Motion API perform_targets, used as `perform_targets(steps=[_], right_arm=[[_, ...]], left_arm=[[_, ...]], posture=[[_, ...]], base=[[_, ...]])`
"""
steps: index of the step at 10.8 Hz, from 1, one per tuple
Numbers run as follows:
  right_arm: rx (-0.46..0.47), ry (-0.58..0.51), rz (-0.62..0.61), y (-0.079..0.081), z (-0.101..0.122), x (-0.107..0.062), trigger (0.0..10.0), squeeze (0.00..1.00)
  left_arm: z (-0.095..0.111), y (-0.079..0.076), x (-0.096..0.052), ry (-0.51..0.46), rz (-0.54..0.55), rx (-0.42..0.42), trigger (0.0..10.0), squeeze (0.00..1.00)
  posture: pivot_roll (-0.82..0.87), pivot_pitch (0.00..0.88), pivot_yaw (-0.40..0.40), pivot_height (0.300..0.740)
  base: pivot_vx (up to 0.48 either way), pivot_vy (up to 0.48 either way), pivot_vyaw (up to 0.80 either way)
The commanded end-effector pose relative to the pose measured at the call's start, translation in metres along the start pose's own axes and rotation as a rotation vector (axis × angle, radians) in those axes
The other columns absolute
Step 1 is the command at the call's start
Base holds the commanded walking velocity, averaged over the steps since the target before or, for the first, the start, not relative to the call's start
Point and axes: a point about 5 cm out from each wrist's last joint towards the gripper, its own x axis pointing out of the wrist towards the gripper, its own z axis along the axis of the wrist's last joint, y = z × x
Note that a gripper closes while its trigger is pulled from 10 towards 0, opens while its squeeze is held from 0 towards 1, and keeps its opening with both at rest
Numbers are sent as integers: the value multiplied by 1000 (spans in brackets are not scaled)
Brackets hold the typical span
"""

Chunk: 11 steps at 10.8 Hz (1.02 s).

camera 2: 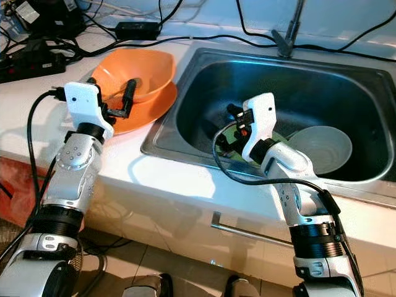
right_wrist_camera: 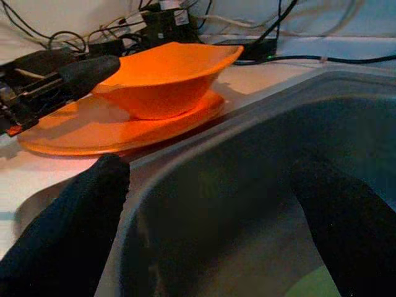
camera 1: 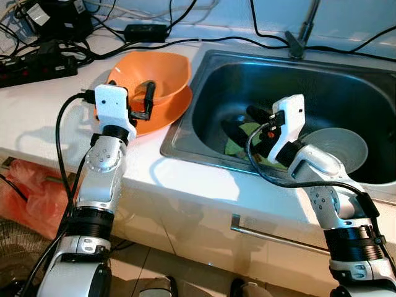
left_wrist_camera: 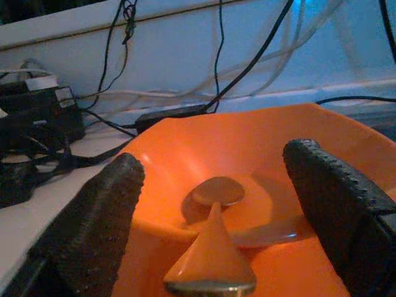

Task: Kitchen organization

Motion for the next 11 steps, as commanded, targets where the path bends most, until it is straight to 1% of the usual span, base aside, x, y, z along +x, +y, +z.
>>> perform_targets(steps=[1,3,5,6,9,11], right_arm=[[3,-1,31,3,2,-1,10000,1000],[3,22,84,7,1,-8,10000,1000],[4,36,82,5,-1,-11,10000,1000],[5,39,86,6,-2,-12,10000,1000],[7,47,94,9,-3,-12,10000,1000],[11,45,107,15,-4,-9,10000,1000]], left_arm=[[-2,1,2,6,-6,-19,0,0],[-2,-1,2,-4,-20,-41,0,0],[-2,-3,2,-11,-44,-50,0,0],[-1,-4,2,-21,-56,-64,0,0],[1,-5,2,-34,-63,-68,0,0],[0,-5,0,-34,-62,-68,0,0]], posture=[[44,104,54,740],[41,103,55,740],[38,104,57,740],[39,104,57,740],[40,103,59,740],[40,103,58,740]], base=[[0,0,0],[0,0,0],[0,0,0],[0,0,0],[0,0,0],[0,0,0]])
